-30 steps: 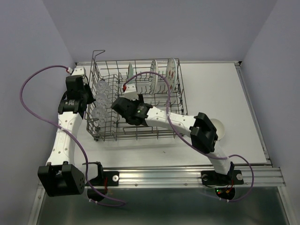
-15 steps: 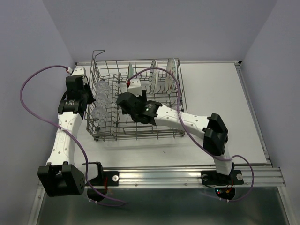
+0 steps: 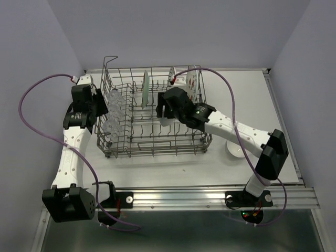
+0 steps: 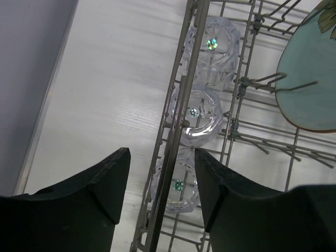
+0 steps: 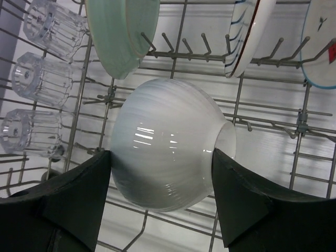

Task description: Unload the mixed dishes from the dish rack

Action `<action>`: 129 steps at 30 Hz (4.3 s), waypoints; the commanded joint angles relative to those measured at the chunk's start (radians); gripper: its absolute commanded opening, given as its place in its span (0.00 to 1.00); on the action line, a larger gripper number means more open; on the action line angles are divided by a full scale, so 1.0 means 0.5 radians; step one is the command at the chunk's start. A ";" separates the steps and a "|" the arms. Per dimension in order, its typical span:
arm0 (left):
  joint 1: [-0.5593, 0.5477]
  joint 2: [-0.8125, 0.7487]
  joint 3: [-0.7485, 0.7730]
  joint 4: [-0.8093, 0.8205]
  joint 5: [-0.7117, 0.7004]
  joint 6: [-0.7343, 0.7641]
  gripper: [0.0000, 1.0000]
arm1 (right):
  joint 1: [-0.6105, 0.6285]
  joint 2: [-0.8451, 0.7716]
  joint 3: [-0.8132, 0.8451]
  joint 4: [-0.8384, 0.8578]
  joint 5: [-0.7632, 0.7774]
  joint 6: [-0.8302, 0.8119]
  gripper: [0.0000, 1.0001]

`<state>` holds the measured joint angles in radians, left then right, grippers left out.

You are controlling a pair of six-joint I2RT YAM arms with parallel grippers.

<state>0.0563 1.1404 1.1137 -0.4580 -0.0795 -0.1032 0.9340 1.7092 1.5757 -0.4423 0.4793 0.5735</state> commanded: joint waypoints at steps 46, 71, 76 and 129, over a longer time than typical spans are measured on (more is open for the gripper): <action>-0.769 0.223 0.027 1.081 1.435 -0.757 0.10 | -0.899 -0.682 -0.823 1.958 -2.330 1.304 0.16; -1.354 0.774 1.146 0.380 0.792 -0.423 0.00 | -2.015 -1.102 -0.519 0.250 -1.106 0.360 1.00; -1.704 1.170 1.637 0.113 0.712 -0.294 0.00 | -2.098 -1.206 -0.528 0.121 -0.745 0.292 1.00; -2.383 2.597 2.697 -0.201 0.233 -0.045 0.16 | -2.117 -1.550 -0.639 0.016 -0.535 0.178 1.00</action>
<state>-1.1248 2.4660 2.4195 -0.5892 0.0521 -0.1318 -0.1181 0.9382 1.2610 -0.4568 0.2199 0.6697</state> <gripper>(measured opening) 0.179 0.998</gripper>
